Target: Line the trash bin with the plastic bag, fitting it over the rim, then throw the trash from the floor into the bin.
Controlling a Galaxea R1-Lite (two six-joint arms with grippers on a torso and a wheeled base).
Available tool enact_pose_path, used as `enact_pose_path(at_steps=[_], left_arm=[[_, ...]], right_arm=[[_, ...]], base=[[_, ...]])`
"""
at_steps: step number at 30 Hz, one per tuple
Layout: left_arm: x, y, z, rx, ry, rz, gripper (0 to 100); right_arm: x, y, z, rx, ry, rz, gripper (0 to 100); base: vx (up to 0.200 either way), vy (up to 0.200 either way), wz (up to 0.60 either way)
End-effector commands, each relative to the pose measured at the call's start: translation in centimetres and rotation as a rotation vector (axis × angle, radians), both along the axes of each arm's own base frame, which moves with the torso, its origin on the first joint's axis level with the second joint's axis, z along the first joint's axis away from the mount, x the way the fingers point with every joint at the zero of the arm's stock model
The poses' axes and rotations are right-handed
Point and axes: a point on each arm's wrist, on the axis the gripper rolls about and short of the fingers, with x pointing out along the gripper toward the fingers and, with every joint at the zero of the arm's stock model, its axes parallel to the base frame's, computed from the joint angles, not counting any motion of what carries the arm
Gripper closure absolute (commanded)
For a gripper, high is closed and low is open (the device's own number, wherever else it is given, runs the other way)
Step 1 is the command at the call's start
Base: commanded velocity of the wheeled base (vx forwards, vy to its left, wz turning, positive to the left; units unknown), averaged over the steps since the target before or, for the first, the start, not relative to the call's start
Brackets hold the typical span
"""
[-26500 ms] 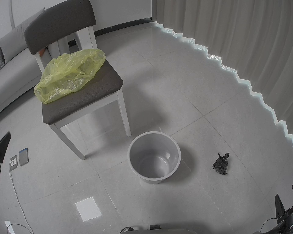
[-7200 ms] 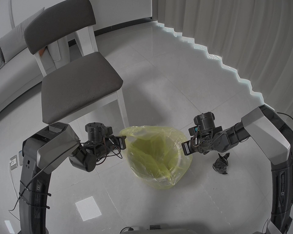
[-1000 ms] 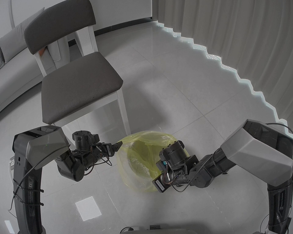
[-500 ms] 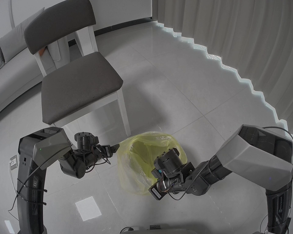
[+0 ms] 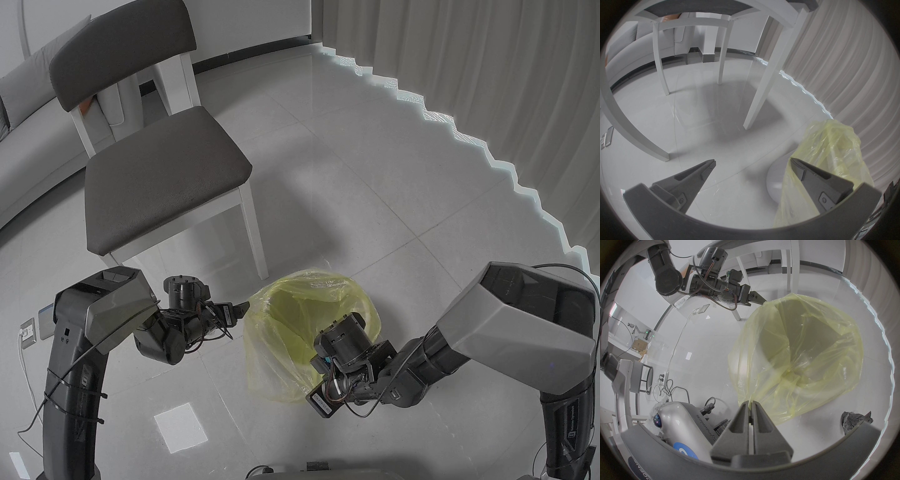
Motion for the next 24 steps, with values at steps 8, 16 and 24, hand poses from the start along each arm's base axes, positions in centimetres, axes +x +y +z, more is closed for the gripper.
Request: enact_pose_path(at_steps=[8,16,24], left_arm=[[1.0,-0.6,-1.2,-0.005,-0.008,-0.007,0],[1.6,-1.1,-1.3,-0.014,-0.020,-0.007,0],[1.8,-0.9,0.2,-0.047,-0.044,0.012,0]], right_arm=[[0.7,-0.2,-2.3,-0.025,0.019,-0.017,100],[2.1,-1.3,-2.6,-0.024,0.010,-0.053,0],[1.6,-2.3,-0.1,-0.002,-0.011,-0.066,0]], base=[[0.000,0.000,0.00],[0.000,0.000,0.00],[0.000,0.000,0.00]])
